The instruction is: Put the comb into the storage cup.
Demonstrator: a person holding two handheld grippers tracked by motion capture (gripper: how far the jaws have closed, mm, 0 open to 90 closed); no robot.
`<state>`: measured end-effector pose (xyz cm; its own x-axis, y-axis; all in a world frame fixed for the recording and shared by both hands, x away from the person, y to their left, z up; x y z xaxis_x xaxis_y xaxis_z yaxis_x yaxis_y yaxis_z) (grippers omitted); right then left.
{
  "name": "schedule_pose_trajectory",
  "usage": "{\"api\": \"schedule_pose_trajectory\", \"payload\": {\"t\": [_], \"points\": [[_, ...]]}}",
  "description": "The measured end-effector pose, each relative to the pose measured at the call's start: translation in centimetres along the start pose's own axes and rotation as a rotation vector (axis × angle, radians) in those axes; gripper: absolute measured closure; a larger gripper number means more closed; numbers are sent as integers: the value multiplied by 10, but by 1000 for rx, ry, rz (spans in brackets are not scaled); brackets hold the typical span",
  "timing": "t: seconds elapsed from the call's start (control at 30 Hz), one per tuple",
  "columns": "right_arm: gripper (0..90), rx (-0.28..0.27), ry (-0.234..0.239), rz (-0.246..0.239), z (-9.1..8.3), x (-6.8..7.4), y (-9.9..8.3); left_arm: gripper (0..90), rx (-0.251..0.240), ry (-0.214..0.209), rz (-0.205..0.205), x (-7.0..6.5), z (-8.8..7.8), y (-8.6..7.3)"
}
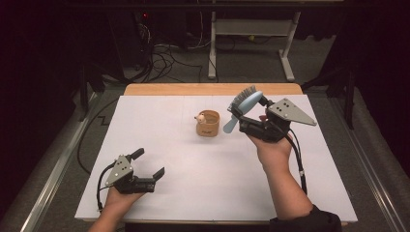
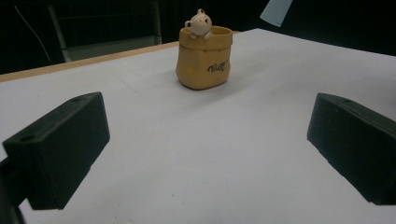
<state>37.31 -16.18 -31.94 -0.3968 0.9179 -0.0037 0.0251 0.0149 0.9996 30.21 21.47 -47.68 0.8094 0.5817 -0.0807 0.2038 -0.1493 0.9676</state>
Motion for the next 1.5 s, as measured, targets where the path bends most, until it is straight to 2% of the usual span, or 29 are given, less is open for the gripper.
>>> {"api": "schedule_pose_trajectory", "payload": {"t": [0.8, 1.07, 1.5], "points": [[208, 2, 1, -3, 40, 18, 4, 0, 4, -14, 6, -1, 0, -1], [208, 6, -5, 4, 57, 19, 2, 0, 0, -16, 10, -2, 0, 0], [207, 14, -17, 8, 73, 20, 0, 0, -8, -20, 8, -2, -1, 0]]}}
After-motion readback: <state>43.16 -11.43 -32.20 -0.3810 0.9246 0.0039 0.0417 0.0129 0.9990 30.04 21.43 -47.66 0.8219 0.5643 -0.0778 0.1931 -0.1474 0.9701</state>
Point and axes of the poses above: each handheld gripper's, and its own axes: z roughly forward along the jaws, y roughly out of its top, x roughly to its left, the point moved 2 cm from there along z, roughly forward along the jaws, and after that the axes turned 12 degrees about -y, right-handed, at the moved point
